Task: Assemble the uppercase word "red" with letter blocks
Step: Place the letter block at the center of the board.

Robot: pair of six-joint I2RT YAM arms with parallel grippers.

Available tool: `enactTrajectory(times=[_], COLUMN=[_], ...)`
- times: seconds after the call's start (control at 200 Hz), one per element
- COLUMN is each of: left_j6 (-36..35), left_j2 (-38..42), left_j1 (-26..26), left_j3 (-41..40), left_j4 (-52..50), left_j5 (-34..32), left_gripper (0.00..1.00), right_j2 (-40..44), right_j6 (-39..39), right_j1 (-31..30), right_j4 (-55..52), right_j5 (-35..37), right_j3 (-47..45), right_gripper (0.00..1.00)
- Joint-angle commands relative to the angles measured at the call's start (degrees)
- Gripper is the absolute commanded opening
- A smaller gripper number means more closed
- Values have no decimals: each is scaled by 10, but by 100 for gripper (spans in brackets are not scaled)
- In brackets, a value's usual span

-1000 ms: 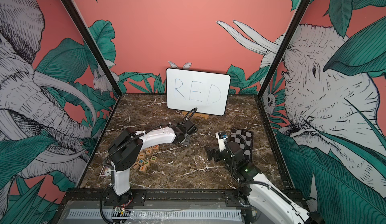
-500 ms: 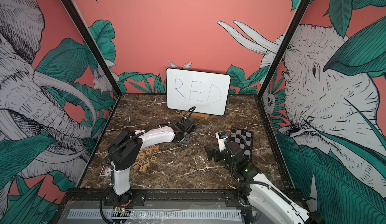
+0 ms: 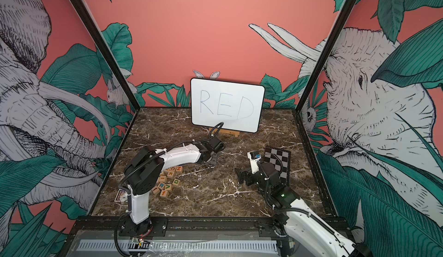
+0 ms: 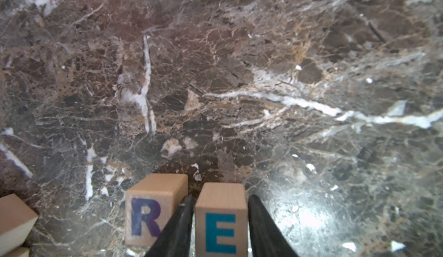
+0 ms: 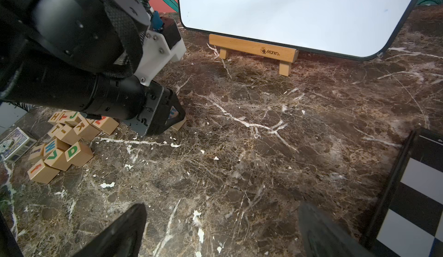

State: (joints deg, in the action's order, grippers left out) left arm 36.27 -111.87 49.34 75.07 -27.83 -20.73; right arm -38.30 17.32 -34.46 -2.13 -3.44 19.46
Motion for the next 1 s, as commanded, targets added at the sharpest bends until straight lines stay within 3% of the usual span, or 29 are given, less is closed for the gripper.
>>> enactTrajectory(times=[0.0, 0.995], left_j6=[7, -4], left_j2=[4, -1], left_j1=[-3, -3], left_j3=[-1, 15], left_j4=[3, 1], left_j5=[-3, -7], left_gripper=[43, 37], right_j2=[-2, -7], right_j6=[-3, -3], right_j1=[-3, -3], right_j4=[12, 13], right_j5=[2, 0], right_j3=[5, 4], right_gripper=[98, 98])
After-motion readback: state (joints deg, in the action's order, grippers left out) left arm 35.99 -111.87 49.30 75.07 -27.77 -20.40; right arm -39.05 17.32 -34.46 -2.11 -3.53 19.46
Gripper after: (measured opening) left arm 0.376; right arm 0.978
